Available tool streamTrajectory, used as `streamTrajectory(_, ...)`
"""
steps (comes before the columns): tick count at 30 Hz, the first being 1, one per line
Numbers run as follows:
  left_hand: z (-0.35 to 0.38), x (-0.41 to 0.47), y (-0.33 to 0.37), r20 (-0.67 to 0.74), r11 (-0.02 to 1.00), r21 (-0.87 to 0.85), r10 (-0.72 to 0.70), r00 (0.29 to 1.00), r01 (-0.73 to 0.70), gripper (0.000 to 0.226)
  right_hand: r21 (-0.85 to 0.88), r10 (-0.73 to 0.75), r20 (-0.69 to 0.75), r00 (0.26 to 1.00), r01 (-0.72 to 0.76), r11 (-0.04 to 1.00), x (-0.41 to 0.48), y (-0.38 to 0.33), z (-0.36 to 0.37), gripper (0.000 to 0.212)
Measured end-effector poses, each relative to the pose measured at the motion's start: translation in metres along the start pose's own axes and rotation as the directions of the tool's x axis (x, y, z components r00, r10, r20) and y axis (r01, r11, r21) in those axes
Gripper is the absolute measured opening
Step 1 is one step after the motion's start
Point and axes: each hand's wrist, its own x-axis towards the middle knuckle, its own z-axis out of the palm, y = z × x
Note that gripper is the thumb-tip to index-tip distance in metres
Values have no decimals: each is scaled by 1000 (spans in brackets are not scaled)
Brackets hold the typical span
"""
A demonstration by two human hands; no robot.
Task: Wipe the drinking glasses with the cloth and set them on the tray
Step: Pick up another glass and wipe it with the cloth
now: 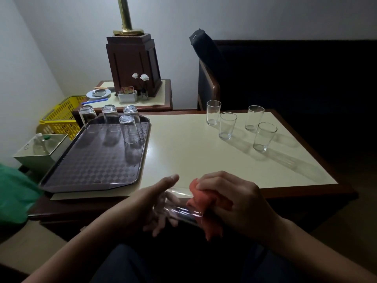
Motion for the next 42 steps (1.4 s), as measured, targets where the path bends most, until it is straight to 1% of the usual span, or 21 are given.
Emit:
streamTrajectory(1, 1, 0, -2, 83, 1000, -10, -15, 996, 16, 78, -44, -52, -3, 999, 52, 998, -3, 0, 1, 30)
streamTrajectory(2, 0, 1, -2, 145, 998, -69, 18, 989, -8, 75, -27, -5, -27, 1000, 4, 1000, -4, 0, 2, 25)
streamTrajectory(3, -1, 3, -3, 171, 984, -169, 86, 981, -57, 70, 47, 136, -67, 988, -133, 990, -3, -3, 1, 19)
streamTrajectory(5, -2, 6, -4, 118, 910, -380, 223, 968, -164, 72, 222, 473, -68, 879, -449, 866, 1, -8, 1, 20)
streamTrajectory(6, -1, 8, -4, 63, 866, -456, 262, 963, -205, 80, 241, 548, -59, 834, -521, 819, 3, -11, 1, 25)
streamTrajectory(9, 6, 13, -10, -67, 759, -616, 220, 973, -214, 94, 115, 551, 52, 833, -553, 825, 8, -18, -2, 36)
streamTrajectory(11, 7, 14, -10, -128, 744, -639, 146, 981, -195, 77, 17, 564, 228, 793, -583, 813, 10, -18, -7, 27)
streamTrajectory(13, 5, 12, -7, -222, 735, -645, 84, 971, -211, 54, -79, 595, 291, 749, -601, 795, 12, -9, -15, 10)
streamTrajectory(14, 5, 9, -3, -261, 729, -649, 56, 964, -218, 48, -112, 619, 272, 737, -614, 781, 12, -1, -19, 5)
streamTrajectory(16, 5, 6, 1, -286, 726, -654, 23, 958, -213, 46, -138, 681, 174, 712, -667, 732, 12, 12, -23, 20)
streamTrajectory(19, 10, 5, 2, -199, 766, -627, 19, 980, -143, 46, 36, 753, -12, 658, -752, 658, 12, 24, -23, 27)
streamTrajectory(21, 15, 4, 0, -66, 797, -597, 64, 996, -91, 47, 171, 749, -32, 662, -735, 656, 12, 17, -18, 31)
streamTrajectory(23, 20, 5, -2, 49, 844, -526, 149, 988, -101, 43, 273, 670, 87, 737, -664, 696, 11, -3, -7, 33)
streamTrajectory(25, 21, 6, -7, 80, 883, -441, 216, 973, -160, 51, 351, 546, 236, 804, -595, 723, 6, -24, 7, 32)
streamTrajectory(28, 14, 8, -9, 23, 913, -358, 218, 976, -195, 44, 375, 451, 144, 881, -470, 799, 3, -32, 16, 24)
streamTrajectory(30, 12, 7, -10, 29, 936, -289, 217, 976, -200, 39, 449, 462, 94, 882, -451, 771, 5, -29, 13, 24)
streamTrajectory(33, 11, 4, -10, 110, 943, -253, 248, 962, -215, 52, 442, 555, 37, 831, -512, 737, 10, -19, 3, 38)
streamTrajectory(34, 9, 1, -7, 125, 951, -209, 258, 958, -229, 59, 455, 608, 61, 792, -564, 689, 11, -16, -1, 38)
streamTrajectory(36, 4, -2, -2, 126, 958, -59, 286, 950, -280, 70, 573, 675, 246, 696, -666, 477, 14, -7, -8, 40)
streamTrajectory(39, -3, -5, 4, -12, 948, 67, 313, 950, -312, 81, 678, 633, 505, 587, -724, 130, 20, -4, -13, 60)
streamTrajectory(42, -12, -6, 5, -100, 923, 110, 379, 920, -368, 73, 661, 568, 645, 511, -746, -79, 27, -7, -14, 63)
